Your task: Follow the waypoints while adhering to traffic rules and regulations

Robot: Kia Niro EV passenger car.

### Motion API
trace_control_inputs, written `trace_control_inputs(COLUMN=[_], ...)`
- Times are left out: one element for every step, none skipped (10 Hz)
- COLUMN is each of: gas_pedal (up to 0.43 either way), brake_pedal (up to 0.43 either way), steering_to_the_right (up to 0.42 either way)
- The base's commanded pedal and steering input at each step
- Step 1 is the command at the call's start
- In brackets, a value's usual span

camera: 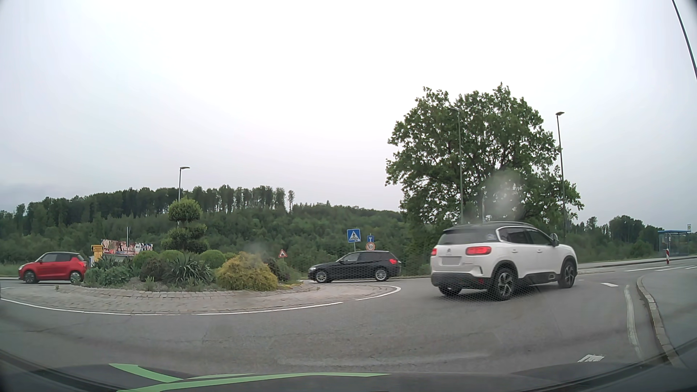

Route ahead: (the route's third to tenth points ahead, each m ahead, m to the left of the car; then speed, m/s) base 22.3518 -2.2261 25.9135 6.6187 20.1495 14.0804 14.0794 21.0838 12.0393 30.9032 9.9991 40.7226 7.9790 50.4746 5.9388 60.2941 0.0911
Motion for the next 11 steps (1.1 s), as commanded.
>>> trace_control_inputs(gas_pedal=[0.0,0.0,0.0,0.0,0.0,0.0,0.0,0.0,0.0,0.0,0.0], brake_pedal=[0.104,0.11,0.134,0.165,0.195,0.201,0.207,0.207,0.213,0.213,0.213], steering_to_the_right=[0.079,0.079,0.079,0.079,0.079,0.079,0.079,0.079,0.08,0.08,0.08])
